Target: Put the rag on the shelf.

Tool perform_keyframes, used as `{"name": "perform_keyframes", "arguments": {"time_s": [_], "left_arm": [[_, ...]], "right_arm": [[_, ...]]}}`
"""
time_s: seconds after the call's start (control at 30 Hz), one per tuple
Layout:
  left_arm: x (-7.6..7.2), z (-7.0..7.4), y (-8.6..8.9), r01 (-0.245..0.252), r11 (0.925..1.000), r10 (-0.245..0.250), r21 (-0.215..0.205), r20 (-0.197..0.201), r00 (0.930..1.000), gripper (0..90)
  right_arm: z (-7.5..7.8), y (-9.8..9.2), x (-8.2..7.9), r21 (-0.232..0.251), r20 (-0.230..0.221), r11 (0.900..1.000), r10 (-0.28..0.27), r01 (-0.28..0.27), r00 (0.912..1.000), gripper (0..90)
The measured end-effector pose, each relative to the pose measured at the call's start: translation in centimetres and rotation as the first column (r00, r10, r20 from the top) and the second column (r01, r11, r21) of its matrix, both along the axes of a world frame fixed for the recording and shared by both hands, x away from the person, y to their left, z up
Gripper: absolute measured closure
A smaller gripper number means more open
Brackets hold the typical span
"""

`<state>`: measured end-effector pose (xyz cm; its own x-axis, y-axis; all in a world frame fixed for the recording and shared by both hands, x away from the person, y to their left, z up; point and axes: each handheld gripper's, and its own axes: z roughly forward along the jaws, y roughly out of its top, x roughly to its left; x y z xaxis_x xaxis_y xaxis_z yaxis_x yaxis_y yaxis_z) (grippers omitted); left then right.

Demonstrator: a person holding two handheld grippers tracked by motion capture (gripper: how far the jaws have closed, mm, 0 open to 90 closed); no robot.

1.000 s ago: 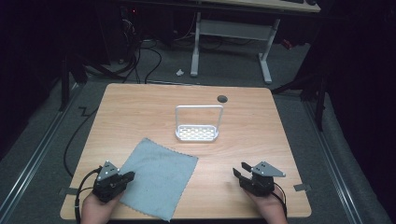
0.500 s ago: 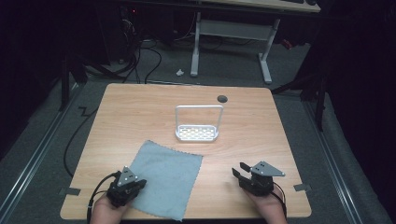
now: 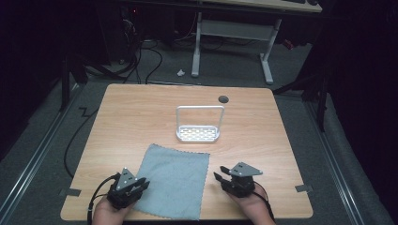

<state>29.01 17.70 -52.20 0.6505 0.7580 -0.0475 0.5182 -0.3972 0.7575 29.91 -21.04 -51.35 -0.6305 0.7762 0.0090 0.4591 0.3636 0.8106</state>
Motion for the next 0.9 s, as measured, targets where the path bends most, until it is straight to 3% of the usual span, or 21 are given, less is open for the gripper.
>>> {"name": "perform_keyframes", "arguments": {"time_s": [0.03,0.07,0.13,0.17,0.2,0.27,0.33,0.5,0.67,0.9], "left_arm": [[0.0,0.0,0.0,0.0,1.0,0.0,0.0,0.0,1.0,71.5],[-0.1,-0.2,0.5,-0.017,0.9998,0.017,0.002,-0.002,0.9999,69.7],[-0.3,-0.4,0.7,-0.035,0.9993,0.035,0.015,-0.001,0.9994,66.3],[-0.3,-0.4,0.7,-0.035,0.9993,0.035,0.015,-0.001,0.9994,65.6],[-0.4,-0.5,0.8,-0.04,0.9991,0.04,0.016,-0.006,0.9992,65.8],[-0.4,-0.6,0.7,-0.039,0.999,0.039,0.02,-0.008,0.9992,67.0],[-0.5,-0.8,0.5,-0.034,0.9988,0.034,0.037,-0.011,0.9994,67.9],[-0.6,-0.8,0.2,-0.018,0.999,0.018,0.042,-0.007,0.9998,66.6],[-1.0,-0.7,-1.3,0.053,0.997,-0.052,0.056,-0.011,0.9986,66.4],[-0.9,-0.6,-4.1,0.155,0.9867,-0.154,0.049,-0.016,0.9879,66.4]], "right_arm": [[0.0,0.0,0.0,0.0,0.0,1.0,0.0,0.0,1.0,66.5],[-0.2,1.8,0.3,-0.009,-0.021,0.998,0.057,-0.057,0.9982,77.3],[-0.5,3.1,0.4,-0.034,-0.036,0.994,0.1,-0.101,0.9944,90.0],[-0.5,3.1,0.4,-0.034,-0.036,0.994,0.1,-0.101,0.9944,90.0],[-0.8,4.4,0.5,-0.058,-0.059,0.987,0.148,-0.151,0.9873,90.0],[-0.9,4.7,0.5,-0.064,-0.064,0.985,0.157,-0.161,0.9854,90.0],[-1.3,5.4,0.5,-0.094,-0.089,0.976,0.189,-0.197,0.978,90.0],[-1.4,5.1,0.5,-0.111,-0.098,0.976,0.177,-0.188,0.9792,90.0],[-1.4,3.7,0.6,-0.112,-0.095,0.983,0.137,-0.147,0.986,90.0],[-1.4,1.0,0.4,-0.124,-0.08,0.99,0.054,-0.064,0.9954,90.0]]}}
